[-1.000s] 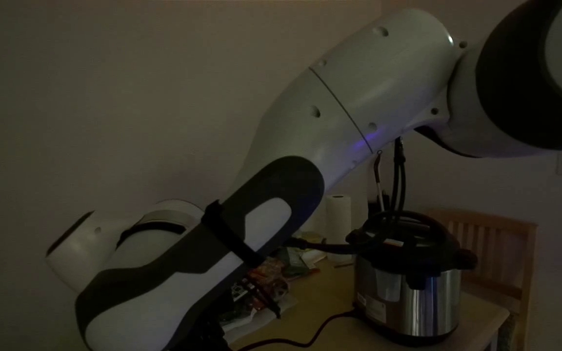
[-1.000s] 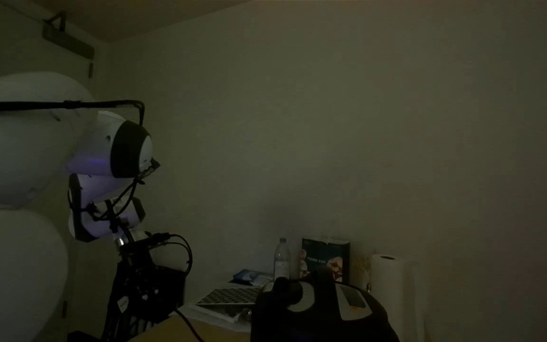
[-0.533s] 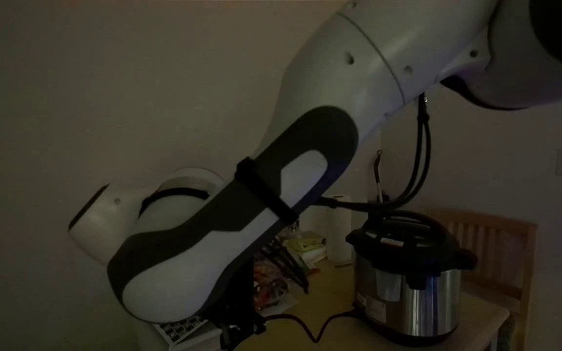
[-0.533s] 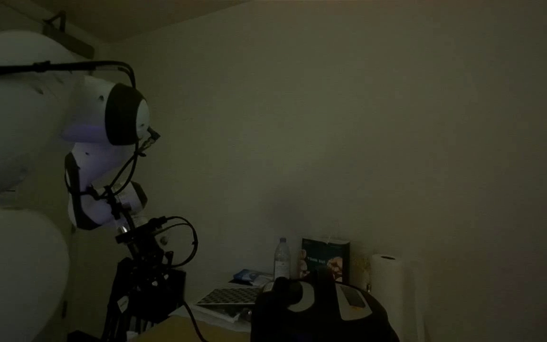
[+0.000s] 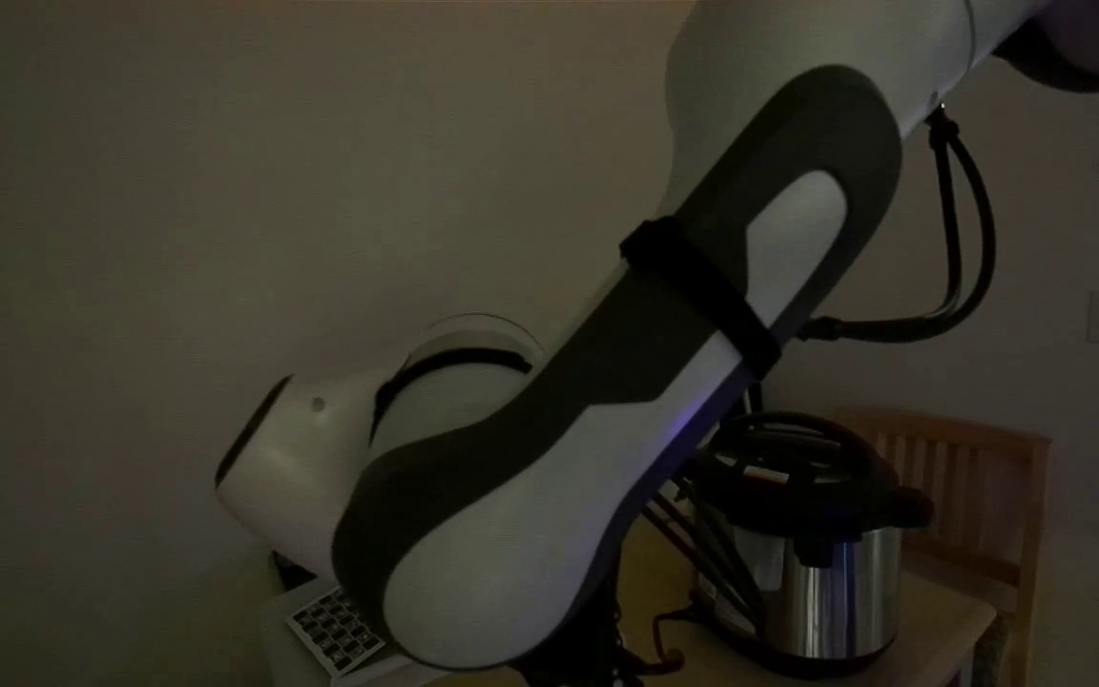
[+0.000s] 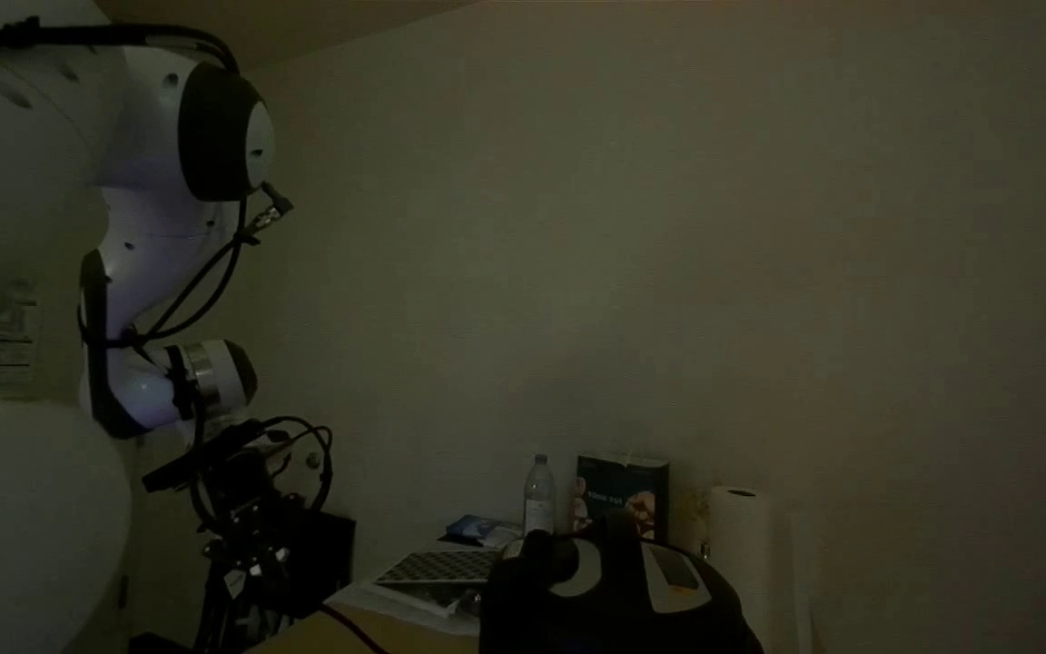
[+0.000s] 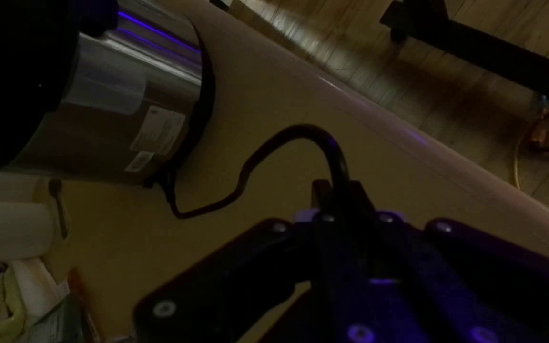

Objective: Put the cable on the cooker then remove it.

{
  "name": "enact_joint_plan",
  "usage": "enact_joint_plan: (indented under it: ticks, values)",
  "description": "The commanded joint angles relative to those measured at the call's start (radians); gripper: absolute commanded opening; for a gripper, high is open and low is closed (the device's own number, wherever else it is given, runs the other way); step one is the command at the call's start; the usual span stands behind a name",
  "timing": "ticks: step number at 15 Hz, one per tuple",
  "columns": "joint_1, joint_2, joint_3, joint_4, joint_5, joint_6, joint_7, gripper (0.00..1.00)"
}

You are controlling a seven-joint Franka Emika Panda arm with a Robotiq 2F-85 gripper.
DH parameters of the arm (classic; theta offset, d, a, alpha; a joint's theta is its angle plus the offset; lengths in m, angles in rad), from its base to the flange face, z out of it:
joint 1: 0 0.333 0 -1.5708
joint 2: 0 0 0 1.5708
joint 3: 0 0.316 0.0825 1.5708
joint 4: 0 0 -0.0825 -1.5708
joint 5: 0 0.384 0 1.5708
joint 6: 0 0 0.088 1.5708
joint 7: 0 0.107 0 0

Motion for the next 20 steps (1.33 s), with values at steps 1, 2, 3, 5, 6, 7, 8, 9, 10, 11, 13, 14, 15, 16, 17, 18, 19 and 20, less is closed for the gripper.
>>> enact_joint_plan:
  ticks: [1, 2, 3, 5, 6, 7, 8, 9, 10, 11, 13, 14, 15, 16, 17, 18, 19, 20]
  values:
    - [-0.023, -0.003, 0.025, -0.009, -0.006, -0.002, 0.015, 0.09]
    - [-0.024, -0.007, 0.026, -0.014, -0.005, 0.000, 0.017, 0.09]
    - [-0.025, -0.008, 0.026, -0.014, -0.005, 0.000, 0.017, 0.09]
    - [-0.008, -0.033, 0.007, -0.018, -0.027, -0.041, 0.109, 0.02]
    - [-0.002, -0.057, -0.002, -0.041, -0.044, -0.070, 0.160, 0.02]
    - [-0.010, -0.102, -0.001, -0.096, -0.058, -0.071, 0.208, 0.02]
    - [-0.016, -0.127, -0.001, -0.130, -0.070, -0.090, 0.254, 0.02]
    - [-0.034, -0.190, -0.002, -0.208, -0.079, -0.096, 0.296, 0.02]
    - [-0.046, -0.219, -0.001, -0.244, -0.084, -0.113, 0.337, 0.02]
    - [-0.066, -0.250, 0.002, -0.282, -0.079, -0.127, 0.382, 0.02]
    - [-0.116, -0.327, 0.010, -0.372, -0.071, -0.143, 0.464, 0.02]
    - [-0.143, -0.365, 0.013, -0.416, -0.066, -0.146, 0.501, 0.02]
    - [-0.171, -0.401, 0.014, -0.461, -0.050, -0.142, 0.537, 0.02]
    - [-0.199, -0.442, 0.017, -0.514, -0.034, -0.127, 0.565, 0.02]
    - [-0.200, -0.313, 0.038, -0.378, -0.069, -0.125, 0.507, 0.09]
    - [-0.222, -0.345, 0.037, -0.419, -0.068, -0.117, 0.528, 0.09]
    - [-0.235, -0.368, 0.037, -0.446, -0.067, -0.110, 0.536, 0.09]
    - [-0.239, -0.384, 0.038, -0.461, -0.065, -0.106, 0.537, 0.09]
